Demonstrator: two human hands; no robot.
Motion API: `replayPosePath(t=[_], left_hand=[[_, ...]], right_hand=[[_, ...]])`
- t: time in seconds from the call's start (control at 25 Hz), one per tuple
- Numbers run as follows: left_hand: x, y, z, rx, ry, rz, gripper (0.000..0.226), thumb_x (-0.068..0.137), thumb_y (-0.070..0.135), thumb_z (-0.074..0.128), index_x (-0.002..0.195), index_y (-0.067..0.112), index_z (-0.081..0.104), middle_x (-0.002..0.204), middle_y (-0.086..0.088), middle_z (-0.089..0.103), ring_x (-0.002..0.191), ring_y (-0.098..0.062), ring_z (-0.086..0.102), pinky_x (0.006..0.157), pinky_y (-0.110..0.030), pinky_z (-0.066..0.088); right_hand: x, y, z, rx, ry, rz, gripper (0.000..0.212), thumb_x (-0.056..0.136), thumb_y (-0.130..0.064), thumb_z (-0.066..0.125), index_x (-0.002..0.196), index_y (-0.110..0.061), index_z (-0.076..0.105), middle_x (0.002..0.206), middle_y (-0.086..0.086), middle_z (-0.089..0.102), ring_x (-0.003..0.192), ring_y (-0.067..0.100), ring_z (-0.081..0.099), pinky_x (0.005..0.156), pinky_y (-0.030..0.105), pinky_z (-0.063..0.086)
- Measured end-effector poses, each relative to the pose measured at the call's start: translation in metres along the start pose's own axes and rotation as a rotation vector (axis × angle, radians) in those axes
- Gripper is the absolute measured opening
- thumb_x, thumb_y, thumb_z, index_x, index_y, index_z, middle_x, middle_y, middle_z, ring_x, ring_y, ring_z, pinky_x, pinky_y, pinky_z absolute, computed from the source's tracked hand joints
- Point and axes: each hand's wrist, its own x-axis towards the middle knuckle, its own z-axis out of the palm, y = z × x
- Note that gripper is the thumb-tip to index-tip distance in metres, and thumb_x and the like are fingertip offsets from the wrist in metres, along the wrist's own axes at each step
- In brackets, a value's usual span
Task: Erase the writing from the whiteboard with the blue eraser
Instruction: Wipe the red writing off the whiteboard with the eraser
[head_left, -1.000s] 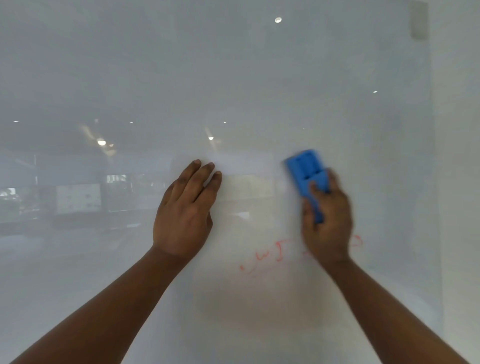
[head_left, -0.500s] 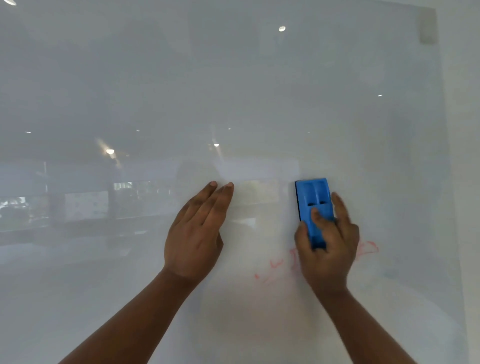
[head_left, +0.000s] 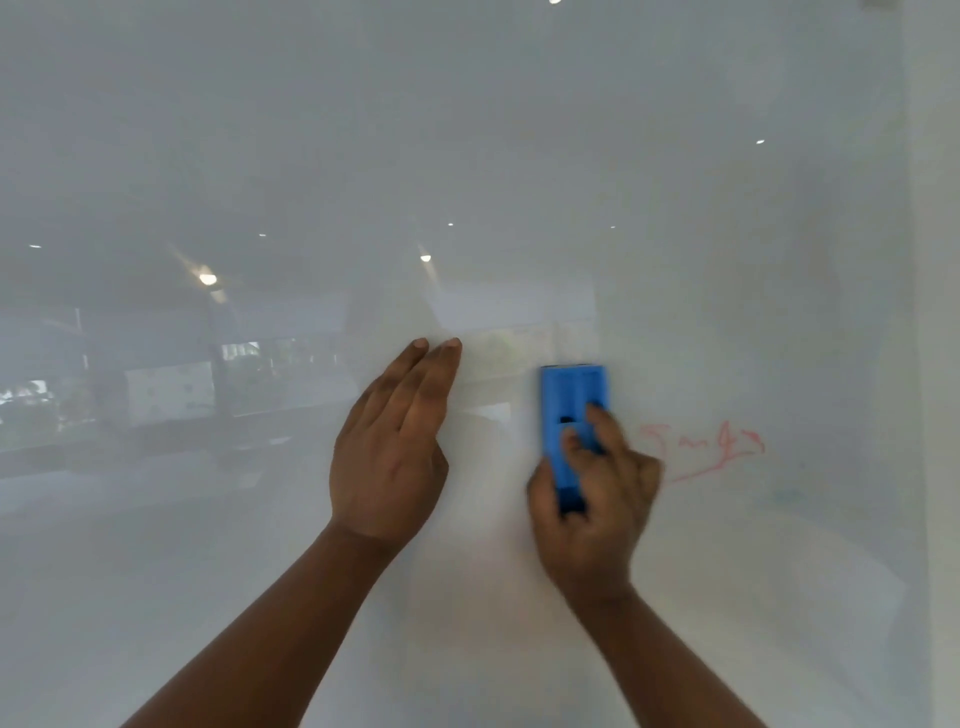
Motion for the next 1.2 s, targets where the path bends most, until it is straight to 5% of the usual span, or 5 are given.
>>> replayPosePath(t=[0.36,0.56,0.76,0.96,1.2], left_hand=[[-0.004,0.001,0.003,0.042,0.023,0.014,0.051,0.101,0.01,0.053,0.151,0.013,0.045,0.147,-0.01,0.059,0.143,-0.023,0.05,0.112,-0.042,0.038],[-0.006,-0.001,0.006,0.063,0.028,0.06,0.052,0.101,0.008,0.052,0.152,0.013,0.043,0.149,-0.014,0.057,0.142,-0.025,0.049,0.111,-0.042,0.038],[-0.007,0.009,0.008,0.04,-0.035,0.07,0.059,0.092,-0.01,0.048,0.149,0.005,0.049,0.146,-0.017,0.058,0.141,-0.029,0.052,0.115,-0.044,0.038],[-0.007,0.04,0.024,-0.05,-0.169,0.063,0.069,0.081,-0.023,0.054,0.146,0.0,0.052,0.144,-0.022,0.059,0.137,-0.035,0.056,0.115,-0.05,0.042],[0.002,0.07,0.041,-0.068,-0.211,0.069,0.073,0.082,-0.02,0.064,0.149,0.004,0.049,0.147,-0.019,0.058,0.139,-0.032,0.054,0.115,-0.045,0.04]], right_hand=[[0.023,0.031,-0.03,-0.079,-0.018,0.084,0.023,0.081,-0.01,0.082,0.1,0.0,0.074,0.132,0.024,0.065,0.088,0.04,0.071,0.082,0.05,0.048],[-0.011,0.014,-0.026,0.078,-0.273,-0.309,0.019,0.089,-0.019,0.076,0.107,-0.017,0.068,0.138,0.008,0.064,0.102,0.023,0.064,0.088,0.039,0.045],[0.033,0.071,-0.046,-0.126,0.047,0.246,0.025,0.087,-0.011,0.074,0.109,-0.001,0.068,0.128,0.027,0.065,0.104,0.044,0.067,0.093,0.048,0.044],[0.01,0.071,-0.057,-0.07,-0.219,-0.164,0.021,0.089,-0.016,0.072,0.107,-0.009,0.064,0.132,0.02,0.066,0.091,0.037,0.068,0.086,0.045,0.046],[0.02,0.089,-0.052,-0.133,-0.033,0.125,0.027,0.085,-0.01,0.075,0.11,-0.005,0.065,0.133,0.023,0.065,0.101,0.035,0.067,0.093,0.047,0.051]])
